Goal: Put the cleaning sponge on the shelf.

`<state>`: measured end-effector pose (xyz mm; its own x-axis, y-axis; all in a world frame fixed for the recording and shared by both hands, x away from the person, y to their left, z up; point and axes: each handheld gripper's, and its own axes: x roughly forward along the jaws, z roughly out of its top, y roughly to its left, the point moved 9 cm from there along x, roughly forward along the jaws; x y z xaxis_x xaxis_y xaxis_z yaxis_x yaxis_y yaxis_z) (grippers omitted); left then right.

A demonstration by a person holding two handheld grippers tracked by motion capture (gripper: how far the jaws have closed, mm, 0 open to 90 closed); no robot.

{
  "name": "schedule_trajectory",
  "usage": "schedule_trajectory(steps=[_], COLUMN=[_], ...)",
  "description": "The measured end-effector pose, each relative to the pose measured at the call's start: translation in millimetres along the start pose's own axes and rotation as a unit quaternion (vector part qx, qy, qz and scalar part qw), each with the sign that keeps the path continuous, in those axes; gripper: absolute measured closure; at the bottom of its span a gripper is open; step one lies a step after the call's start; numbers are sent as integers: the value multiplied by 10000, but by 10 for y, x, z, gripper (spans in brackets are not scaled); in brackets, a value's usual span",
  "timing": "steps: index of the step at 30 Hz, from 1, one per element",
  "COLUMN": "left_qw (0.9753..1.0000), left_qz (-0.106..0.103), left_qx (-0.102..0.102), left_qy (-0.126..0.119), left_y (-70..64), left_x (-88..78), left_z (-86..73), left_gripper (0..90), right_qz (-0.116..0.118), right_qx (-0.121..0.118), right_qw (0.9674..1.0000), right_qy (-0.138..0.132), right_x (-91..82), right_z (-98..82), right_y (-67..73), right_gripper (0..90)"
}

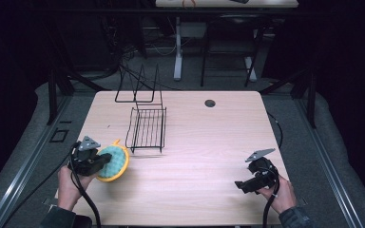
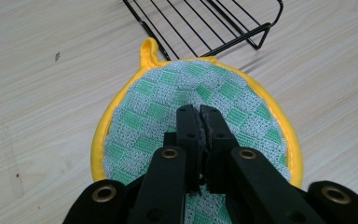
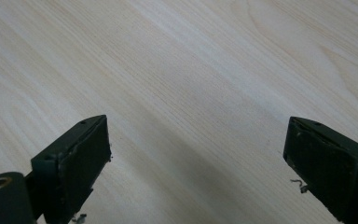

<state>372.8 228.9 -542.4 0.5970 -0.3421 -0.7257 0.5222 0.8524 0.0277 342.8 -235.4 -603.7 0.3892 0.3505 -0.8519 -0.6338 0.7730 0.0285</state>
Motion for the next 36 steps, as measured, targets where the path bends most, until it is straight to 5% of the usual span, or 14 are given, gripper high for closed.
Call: schedule_trajectory(steps=[36], left_qw=[9985], left_qz=[-19], left_qx=[248], left_qy=[-490], left_y=[-86], left_x=[235], left_z=[423], left_gripper=[879], right_qz=[-19], right_qx=[-28], right_qw=[10000], right_qy=[8], right_x=[3], right_z=[-1], right_y=[1], right_gripper=[67])
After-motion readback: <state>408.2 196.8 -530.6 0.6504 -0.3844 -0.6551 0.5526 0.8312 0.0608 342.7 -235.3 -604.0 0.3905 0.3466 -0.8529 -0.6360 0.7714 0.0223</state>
